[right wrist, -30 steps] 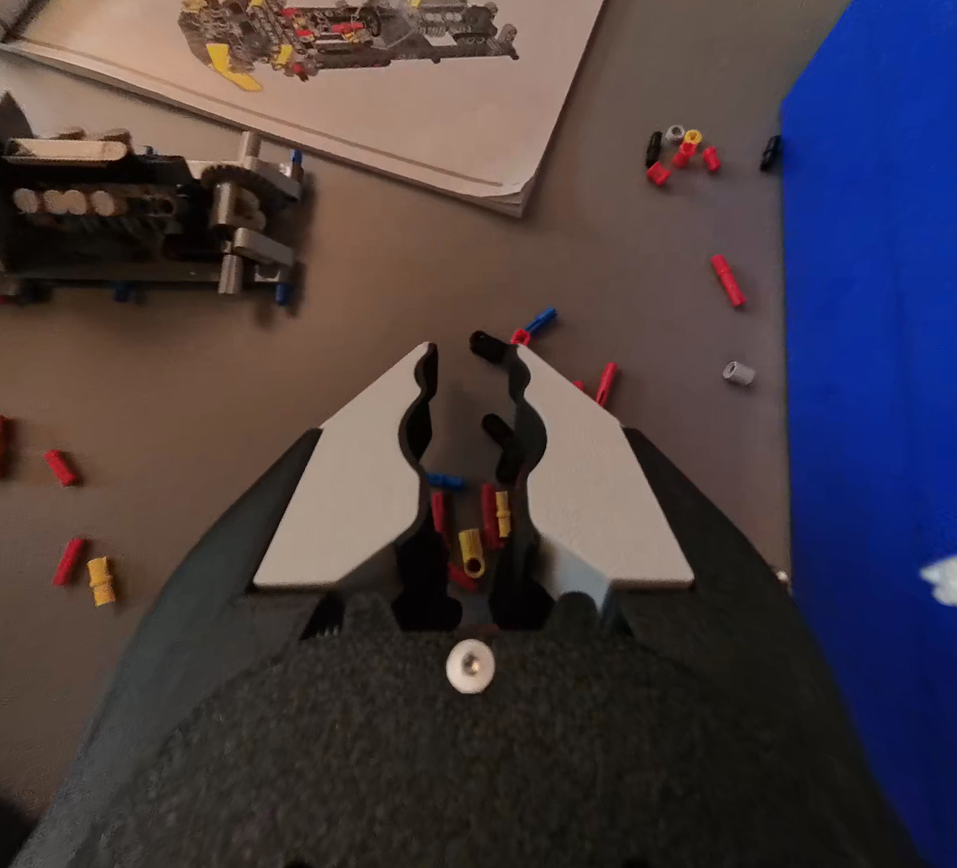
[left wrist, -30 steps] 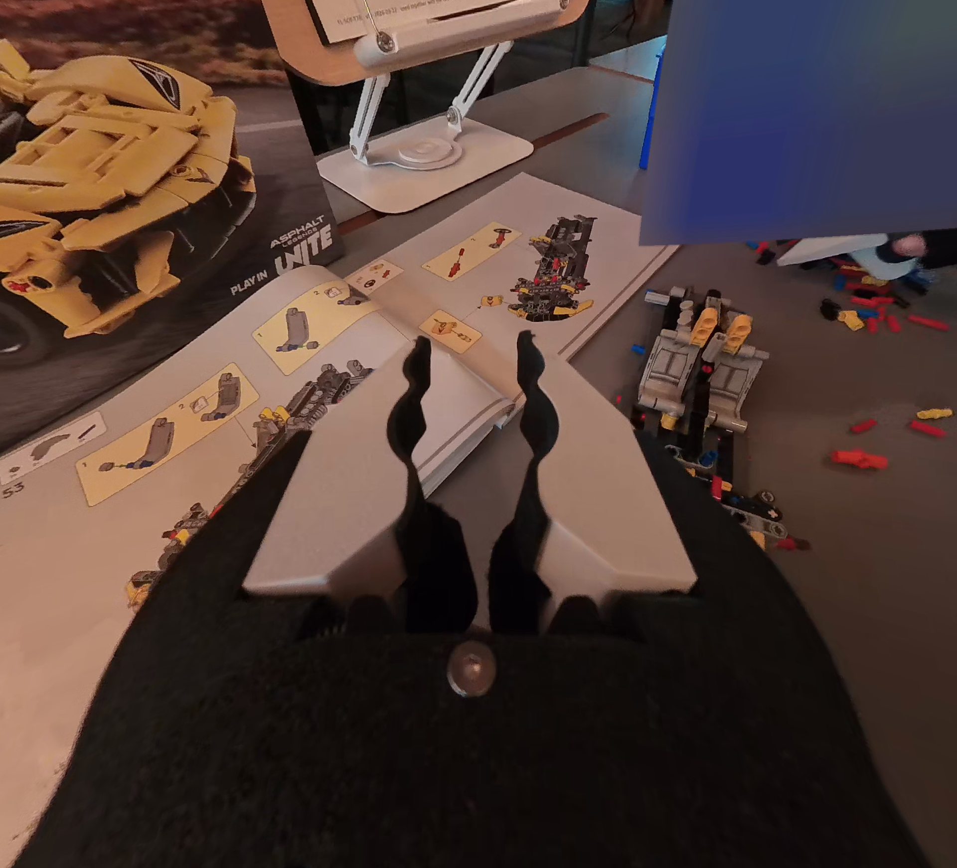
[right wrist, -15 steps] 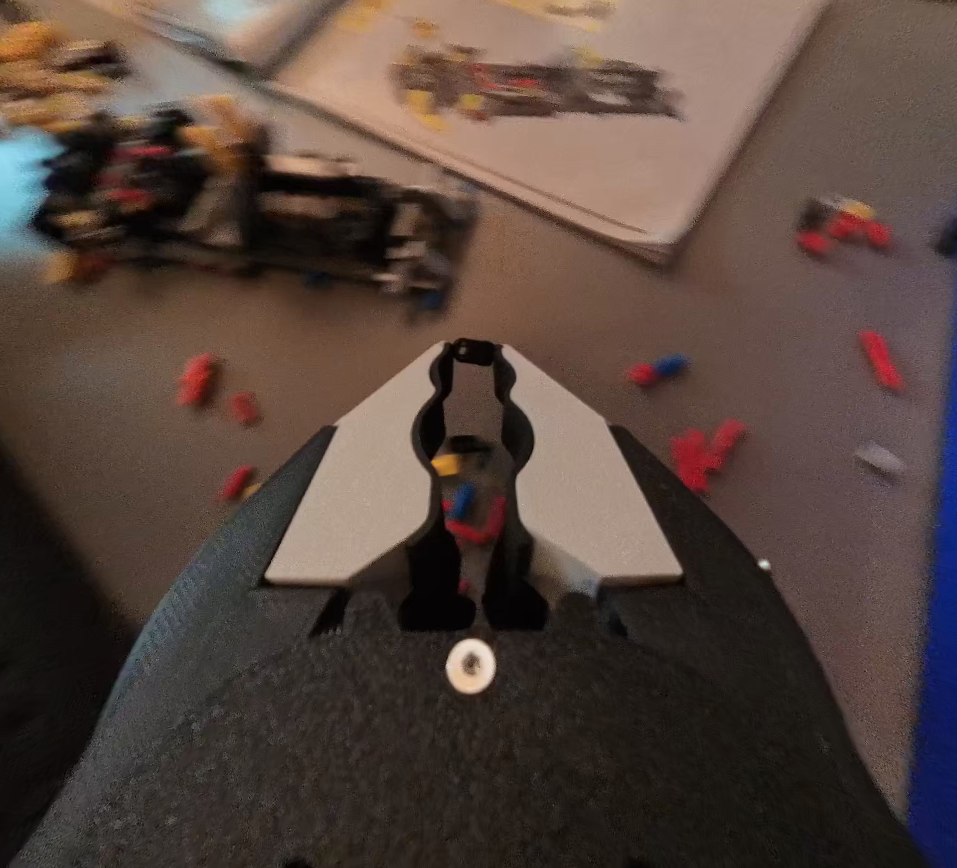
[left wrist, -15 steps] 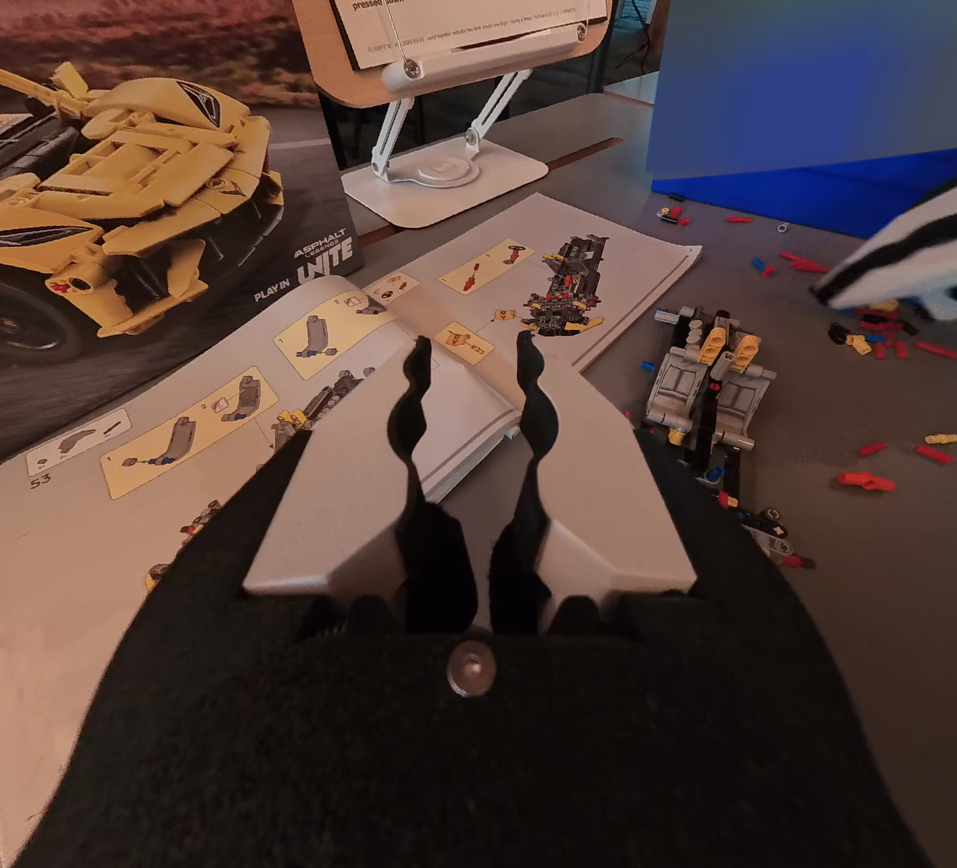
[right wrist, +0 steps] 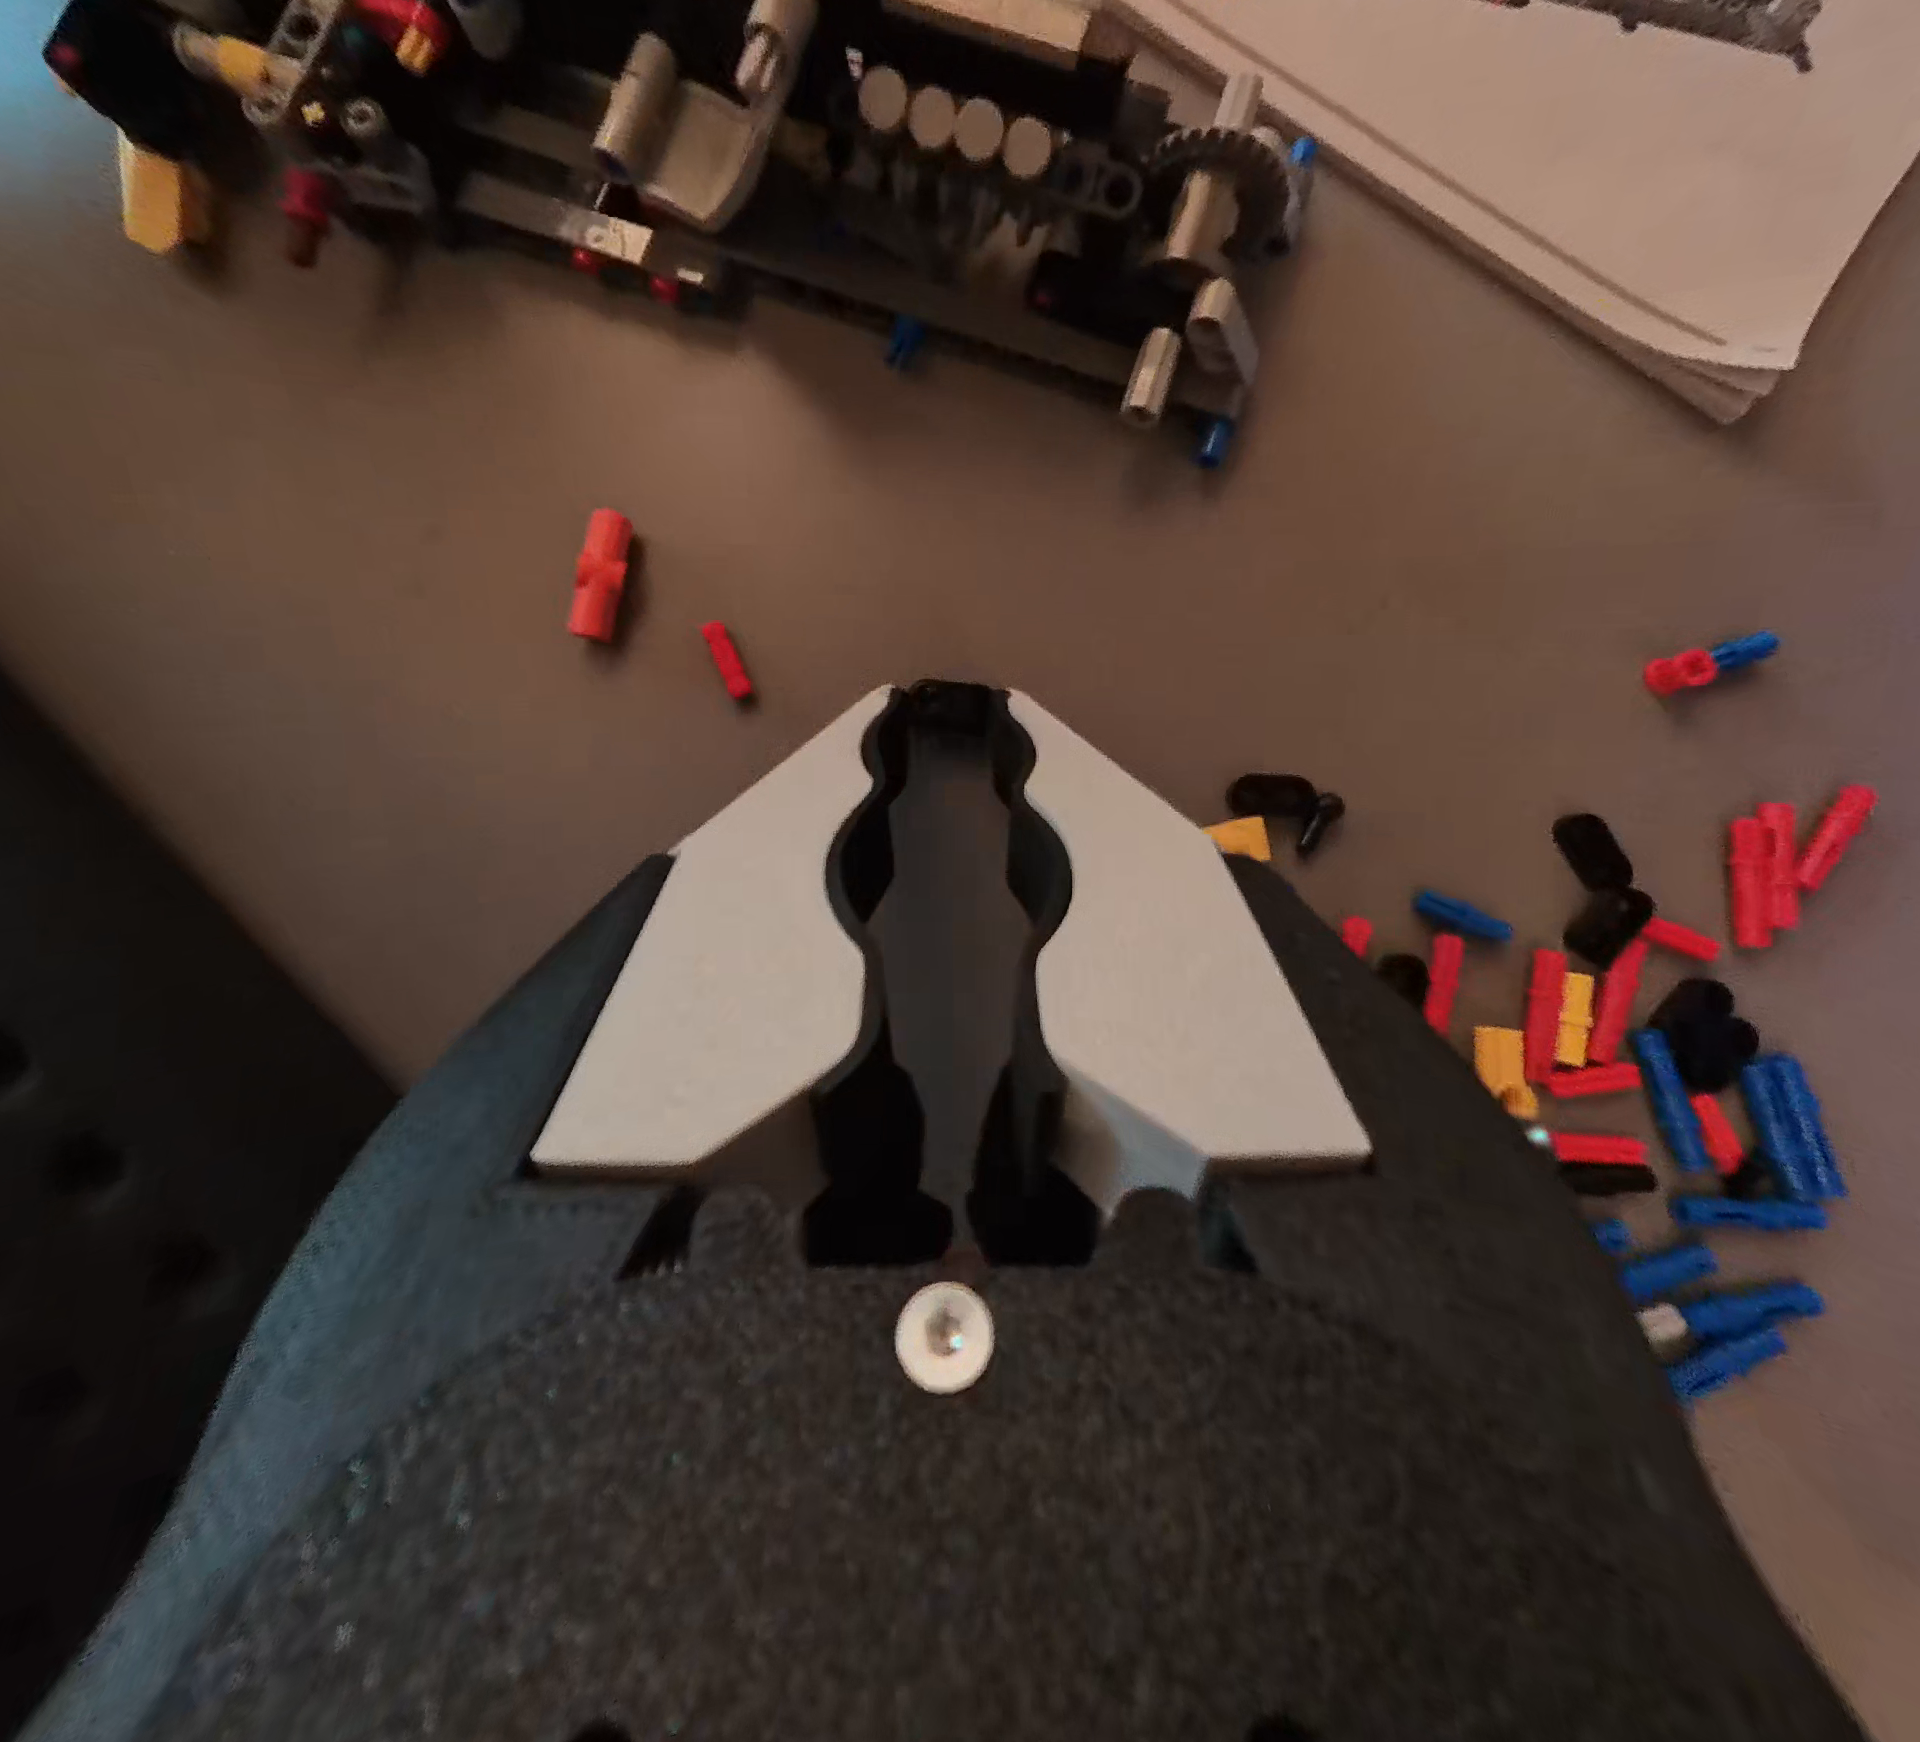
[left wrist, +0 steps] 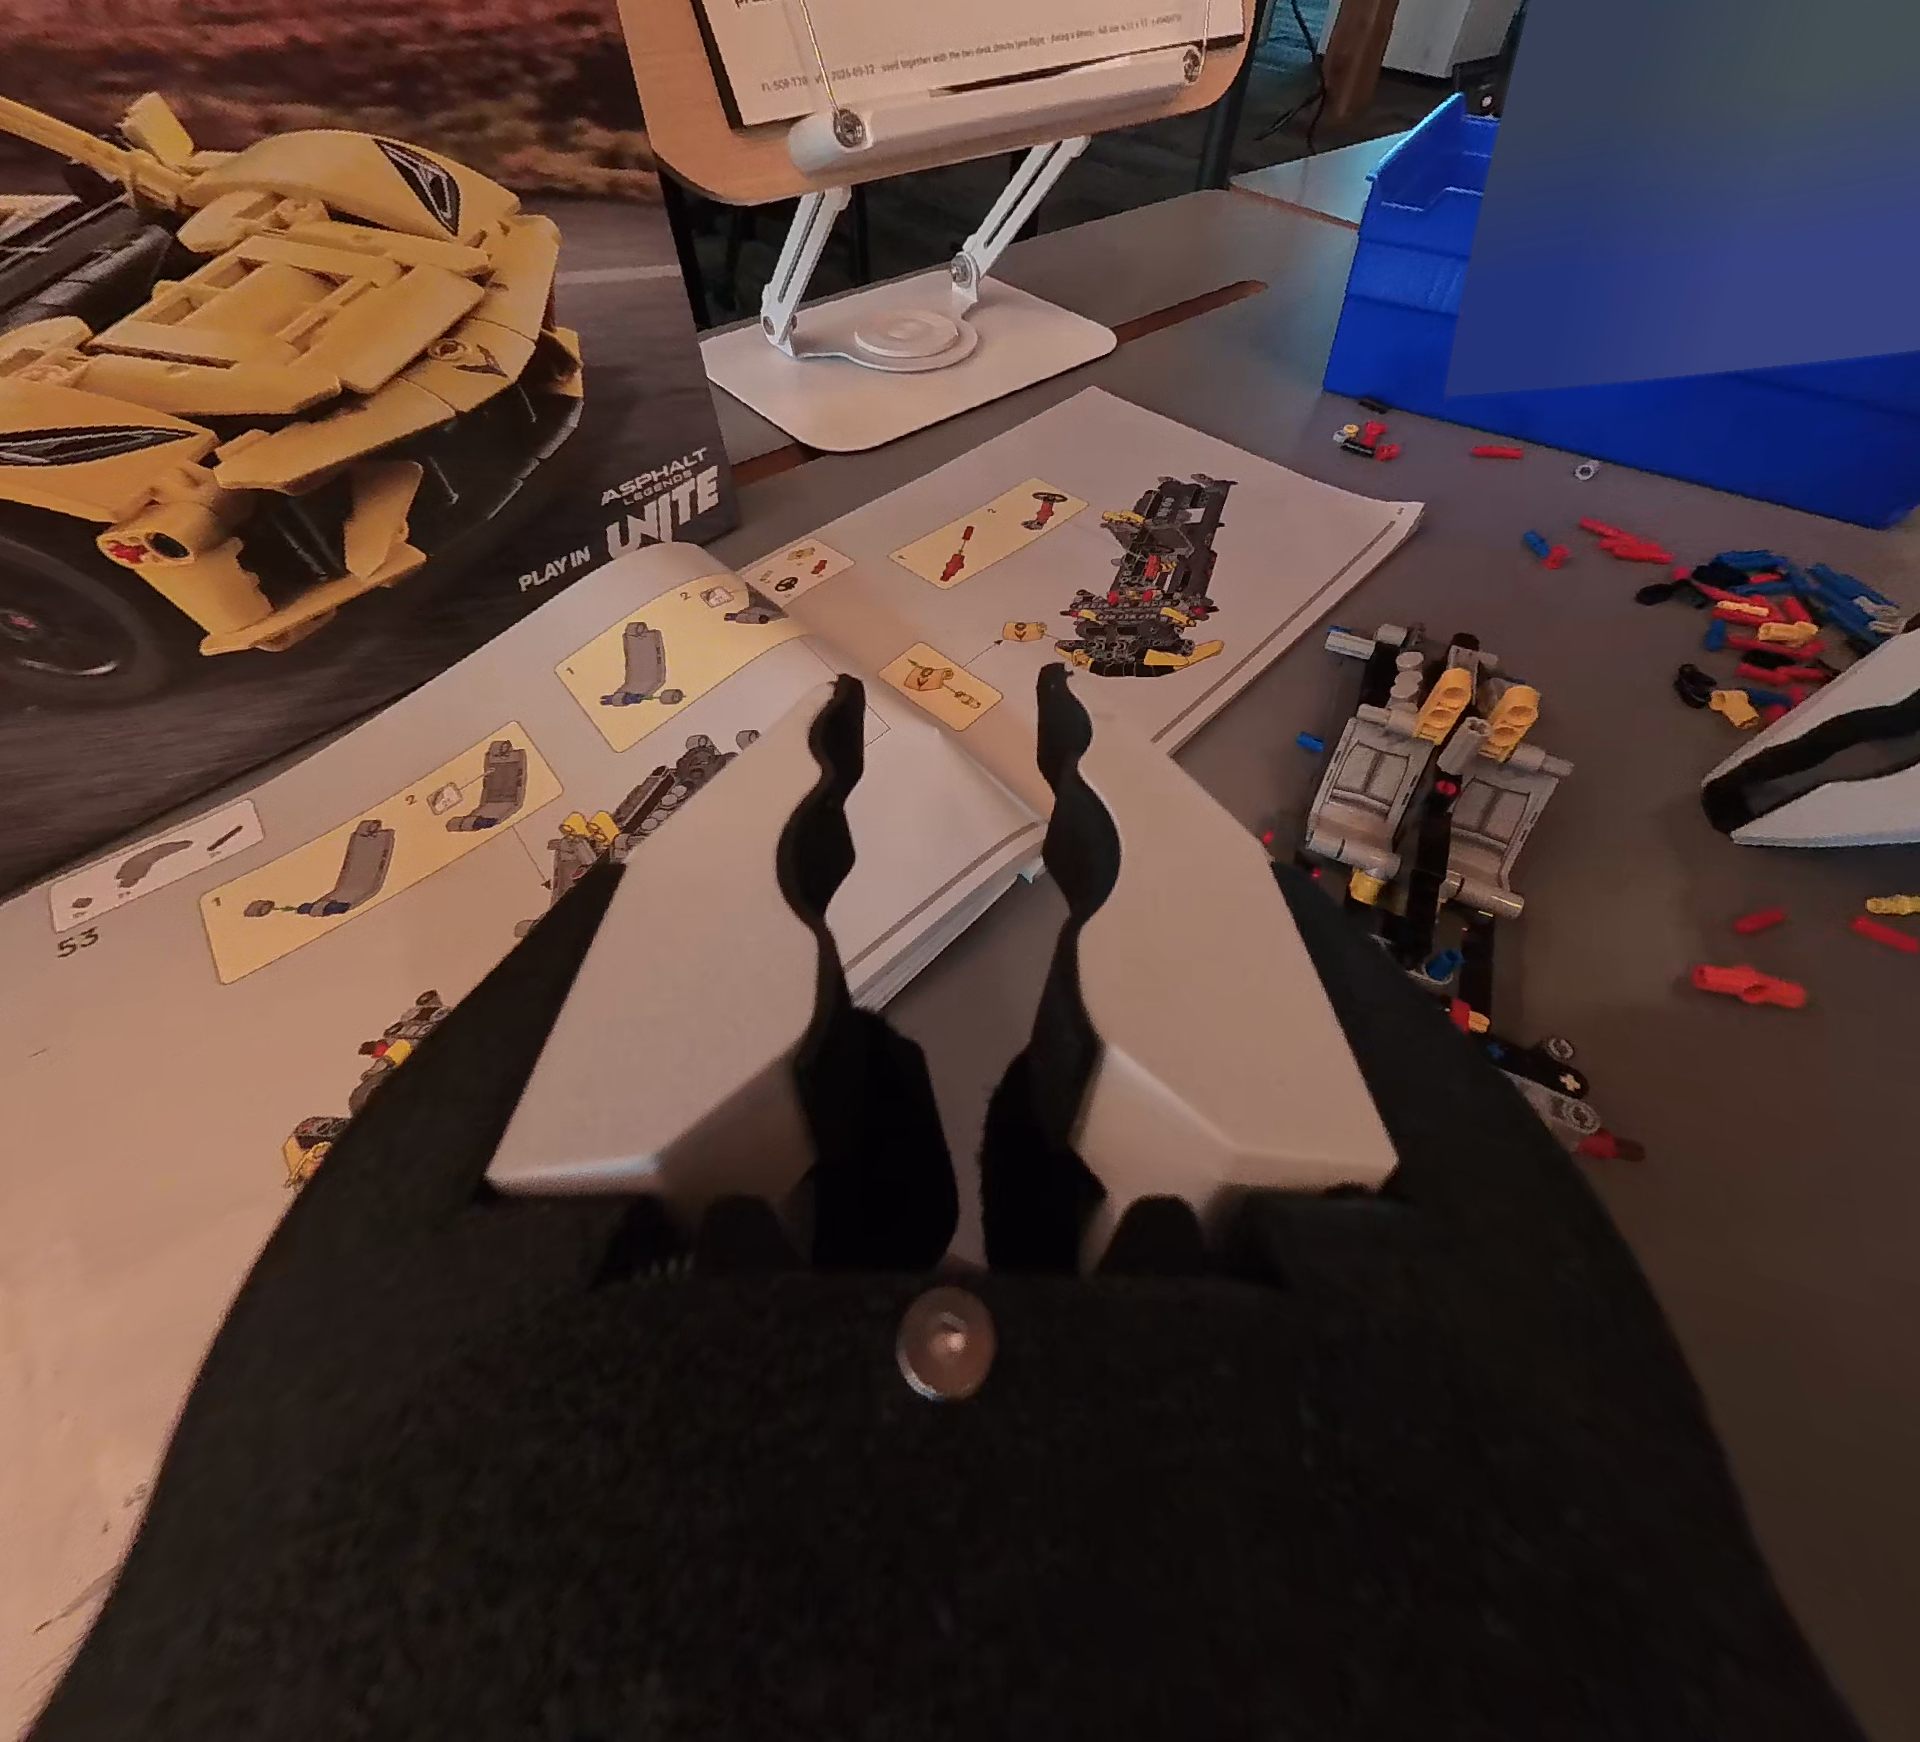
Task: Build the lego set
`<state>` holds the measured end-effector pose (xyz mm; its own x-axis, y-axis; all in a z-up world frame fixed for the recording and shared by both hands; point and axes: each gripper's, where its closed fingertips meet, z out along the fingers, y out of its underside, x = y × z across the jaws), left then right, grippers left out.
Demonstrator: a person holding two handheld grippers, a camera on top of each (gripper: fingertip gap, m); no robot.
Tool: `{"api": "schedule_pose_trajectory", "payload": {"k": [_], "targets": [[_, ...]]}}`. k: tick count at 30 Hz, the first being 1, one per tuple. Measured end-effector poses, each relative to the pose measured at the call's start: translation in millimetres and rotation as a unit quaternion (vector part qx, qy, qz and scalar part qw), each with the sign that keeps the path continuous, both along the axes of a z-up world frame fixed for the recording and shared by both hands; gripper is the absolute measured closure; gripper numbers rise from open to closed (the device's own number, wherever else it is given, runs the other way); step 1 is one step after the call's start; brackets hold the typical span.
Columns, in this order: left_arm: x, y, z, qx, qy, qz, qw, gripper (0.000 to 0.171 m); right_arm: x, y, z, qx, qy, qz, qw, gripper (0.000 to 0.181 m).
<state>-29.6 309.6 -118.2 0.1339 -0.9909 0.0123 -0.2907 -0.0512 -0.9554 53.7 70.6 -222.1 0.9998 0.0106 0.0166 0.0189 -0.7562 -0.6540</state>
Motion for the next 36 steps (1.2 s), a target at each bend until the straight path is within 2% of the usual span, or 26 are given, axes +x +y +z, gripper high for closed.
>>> {"api": "schedule_pose_trajectory", "payload": {"k": [4,6,10,15,20,23,28,33,36], "targets": [[0,0,1,0.007,0.001,0.001,1.000,0.141,3,-6,5,0.012,0.042,-0.017,0.999,0.152],[0,-1,2,0.006,-0.002,0.000,1.000,0.141,7,-13,12,0.025,0.049,-0.027,0.998,0.152],[-1,-1,3,0.005,-0.003,0.000,1.000,0.141,37,-40,19,0.023,0.020,-0.075,0.997,0.152],[0,-4,5,0.011,-0.002,-0.004,1.000,0.141,87,-85,22,0.006,-0.027,-0.173,0.985,0.152],[0,-5,1,0.008,0.010,0.000,1.000,0.141,113,-116,24,-0.001,-0.050,-0.233,0.971,0.152],[-1,-1,-4,0.003,0.023,0.011,1.000,0.141,118,-123,29,0.006,-0.054,-0.249,0.967,0.152],[-3,11,-14,-0.012,0.046,0.036,0.998,0.141,99,-102,42,0.053,-0.030,-0.226,0.972,0.152],[-10,28,-21,0.002,0.069,0.075,0.995,0.141,65,-55,54,0.103,-0.008,-0.165,0.981,0.153],[-20,36,-28,-0.020,0.083,0.097,0.992,0.141,33,-23,62,0.146,0.021,-0.115,0.982,0.154]]}}
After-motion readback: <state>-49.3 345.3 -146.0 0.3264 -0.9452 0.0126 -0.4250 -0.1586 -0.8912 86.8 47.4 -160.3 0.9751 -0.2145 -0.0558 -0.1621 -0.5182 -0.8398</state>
